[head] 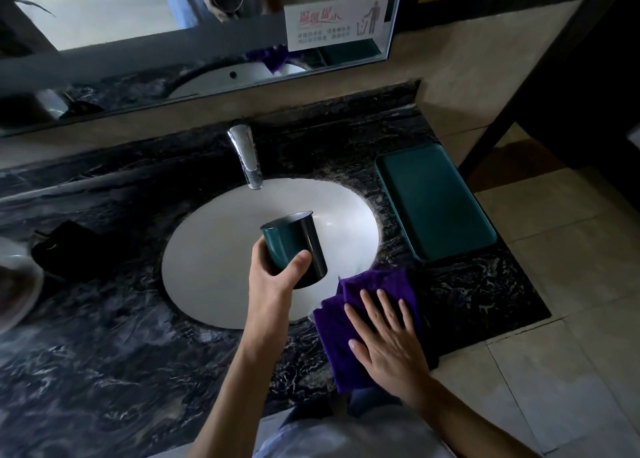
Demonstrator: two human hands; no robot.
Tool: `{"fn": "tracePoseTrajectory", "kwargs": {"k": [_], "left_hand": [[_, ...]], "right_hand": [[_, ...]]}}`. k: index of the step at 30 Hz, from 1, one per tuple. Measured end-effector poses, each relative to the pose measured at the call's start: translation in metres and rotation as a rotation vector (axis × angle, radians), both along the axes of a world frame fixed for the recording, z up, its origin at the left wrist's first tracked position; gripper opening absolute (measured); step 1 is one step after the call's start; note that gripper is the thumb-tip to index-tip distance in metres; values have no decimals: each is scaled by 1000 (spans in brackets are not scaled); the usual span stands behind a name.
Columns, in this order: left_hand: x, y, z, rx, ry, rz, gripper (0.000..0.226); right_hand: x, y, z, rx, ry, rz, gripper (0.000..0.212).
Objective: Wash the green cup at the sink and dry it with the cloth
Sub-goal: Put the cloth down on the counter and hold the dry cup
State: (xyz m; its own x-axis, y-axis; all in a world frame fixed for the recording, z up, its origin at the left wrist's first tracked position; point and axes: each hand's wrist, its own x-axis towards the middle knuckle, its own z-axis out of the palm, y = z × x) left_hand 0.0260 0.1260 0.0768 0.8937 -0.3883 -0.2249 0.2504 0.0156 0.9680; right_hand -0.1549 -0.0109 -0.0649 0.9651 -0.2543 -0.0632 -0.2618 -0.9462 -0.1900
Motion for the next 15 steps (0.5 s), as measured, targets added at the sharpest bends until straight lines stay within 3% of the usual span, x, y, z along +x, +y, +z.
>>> {"fn": "tracePoseTrajectory", "kwargs": {"k": [5,7,10,12,15], "left_hand": [[5,2,1,17,-58,-22,76],[5,1,1,25,-78,-32,80],[4,-5,4,33,-129,-64,82],[2,-12,6,37,-180,-102,79],[-2,-24,10,49,-271,-110,78]], "right_hand": [[3,-6,17,31,32,49,63],[12,-7,33,138,-13,-13,60],[46,-11,79,754,-126,-243,49],[74,-16,116,1157,-261,-356,58],[101,-23,154,1289,-306,-294,101]]}}
